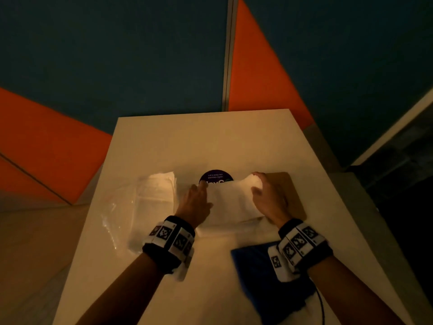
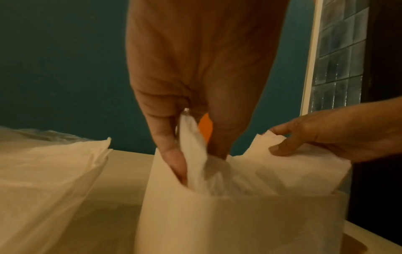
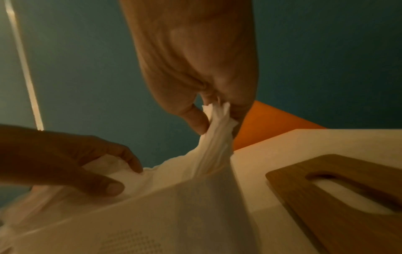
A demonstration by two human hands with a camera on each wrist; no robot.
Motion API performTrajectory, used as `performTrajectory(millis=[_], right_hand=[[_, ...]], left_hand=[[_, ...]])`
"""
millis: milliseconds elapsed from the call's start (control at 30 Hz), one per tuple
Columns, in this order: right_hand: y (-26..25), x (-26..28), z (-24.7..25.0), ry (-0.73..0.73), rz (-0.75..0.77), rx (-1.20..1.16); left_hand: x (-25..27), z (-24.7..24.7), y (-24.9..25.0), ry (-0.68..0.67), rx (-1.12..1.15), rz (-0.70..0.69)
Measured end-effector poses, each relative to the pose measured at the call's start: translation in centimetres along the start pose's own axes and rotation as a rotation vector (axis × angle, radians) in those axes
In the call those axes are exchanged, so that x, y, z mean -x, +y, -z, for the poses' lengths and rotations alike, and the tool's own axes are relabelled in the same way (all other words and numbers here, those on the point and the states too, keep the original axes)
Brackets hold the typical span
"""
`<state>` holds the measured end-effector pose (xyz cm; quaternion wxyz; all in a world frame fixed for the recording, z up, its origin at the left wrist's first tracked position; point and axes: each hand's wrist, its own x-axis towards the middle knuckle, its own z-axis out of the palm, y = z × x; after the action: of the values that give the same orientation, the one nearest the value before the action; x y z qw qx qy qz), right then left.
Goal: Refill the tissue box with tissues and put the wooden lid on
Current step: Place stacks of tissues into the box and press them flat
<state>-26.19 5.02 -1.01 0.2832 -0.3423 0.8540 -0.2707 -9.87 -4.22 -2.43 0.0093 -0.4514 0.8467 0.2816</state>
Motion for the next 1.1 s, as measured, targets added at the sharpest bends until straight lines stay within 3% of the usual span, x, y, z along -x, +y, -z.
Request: performTrajectory(millis=[100,233,467,667,767,867,1000,1100], right_hand=[[0.1,0.6,0.1,0.058,0.08,0.126],[1.3,0.3,0.3,0.155,0.111,0.195],[2.1,0.2,0.4,0.129,0.029,0.102],[1.9,-0.5,-0.2,0.117,0.068,0.139],[1.4,-0.6,-0.4,0.088,0.096,0.232],[0.7,-0.6,-0.5,0.027,0.189,0.484],[-0.1,-0.9,-0.2,-0.006,0.311,0.694],[-0.3,-0.6,0.3,-0.028,0.559,0.696]], left_hand=[[0.4,0.2,0.5,-0.023,-0.057,-0.015],[0.5,0.3,0.0,0.089,-0.054,-0.015],[0.3,0.1,0.2,-0.035,-0.1,-0.007],[0.2,-0.3,0.8,0.162,-0.244,-0.055],[0.6,-0.7,1.0,0.062,-0.537,-0.101],[0.4,-0.8,0.8,-0.107,-0.828,-0.133],[-0.2,-1.2,0.2,-0.192,-0.939,-0.168],[-0.3,-0.9,0.0,-0.196,-0.945,-0.186]])
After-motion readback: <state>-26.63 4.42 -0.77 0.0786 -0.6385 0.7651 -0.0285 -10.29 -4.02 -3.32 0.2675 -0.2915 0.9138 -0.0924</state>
